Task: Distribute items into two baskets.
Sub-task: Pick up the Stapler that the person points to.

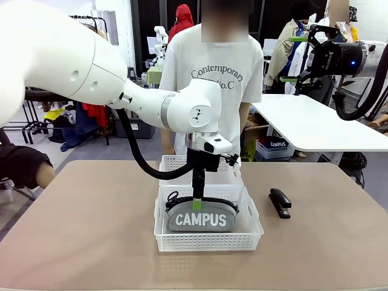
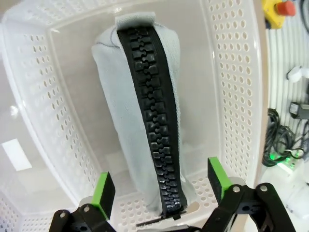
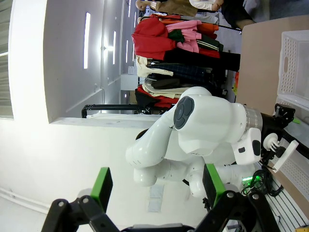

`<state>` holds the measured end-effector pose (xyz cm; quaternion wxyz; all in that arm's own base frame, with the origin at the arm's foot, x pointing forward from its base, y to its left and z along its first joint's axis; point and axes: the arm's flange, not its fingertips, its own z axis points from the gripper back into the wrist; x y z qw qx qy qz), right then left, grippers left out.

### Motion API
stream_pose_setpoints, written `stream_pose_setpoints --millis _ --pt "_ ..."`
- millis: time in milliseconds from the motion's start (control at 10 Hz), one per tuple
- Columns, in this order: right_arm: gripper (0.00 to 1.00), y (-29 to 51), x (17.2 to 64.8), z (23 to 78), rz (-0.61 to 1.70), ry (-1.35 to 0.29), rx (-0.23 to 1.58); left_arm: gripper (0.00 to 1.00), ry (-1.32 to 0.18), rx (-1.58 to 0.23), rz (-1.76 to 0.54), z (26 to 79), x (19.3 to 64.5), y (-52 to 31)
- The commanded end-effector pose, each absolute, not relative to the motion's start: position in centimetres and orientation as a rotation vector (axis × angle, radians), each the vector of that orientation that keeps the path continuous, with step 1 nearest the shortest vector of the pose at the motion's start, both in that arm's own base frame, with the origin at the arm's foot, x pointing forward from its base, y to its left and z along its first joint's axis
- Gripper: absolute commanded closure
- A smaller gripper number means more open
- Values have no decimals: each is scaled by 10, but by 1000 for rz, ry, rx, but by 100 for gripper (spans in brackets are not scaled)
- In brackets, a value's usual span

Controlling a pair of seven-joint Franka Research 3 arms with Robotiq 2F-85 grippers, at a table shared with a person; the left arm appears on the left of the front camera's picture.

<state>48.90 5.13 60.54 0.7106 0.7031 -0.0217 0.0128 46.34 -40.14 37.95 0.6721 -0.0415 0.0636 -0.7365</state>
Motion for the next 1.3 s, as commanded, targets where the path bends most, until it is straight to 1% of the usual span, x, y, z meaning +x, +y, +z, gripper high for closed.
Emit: stream_pose_setpoints --millis 0,700,800,900,1000,1200 --pt "0 51 488 607 31 -50 1561 0 143 -101 -1655 377 463 -401" --pt "0 51 488 607 31 -50 1561 0 149 -98 -1657 375 464 -402" --pt "0 51 488 607 31 -50 1561 0 159 -116 -1658 402 456 -390" --pt "0 51 488 607 31 -50 1561 0 137 -118 -1629 415 454 -391" --pt "0 51 488 607 31 -50 1561 0 125 -141 -1610 442 447 -375" --pt "0 51 488 607 31 -50 1561 0 32 -139 -1570 472 438 -360"
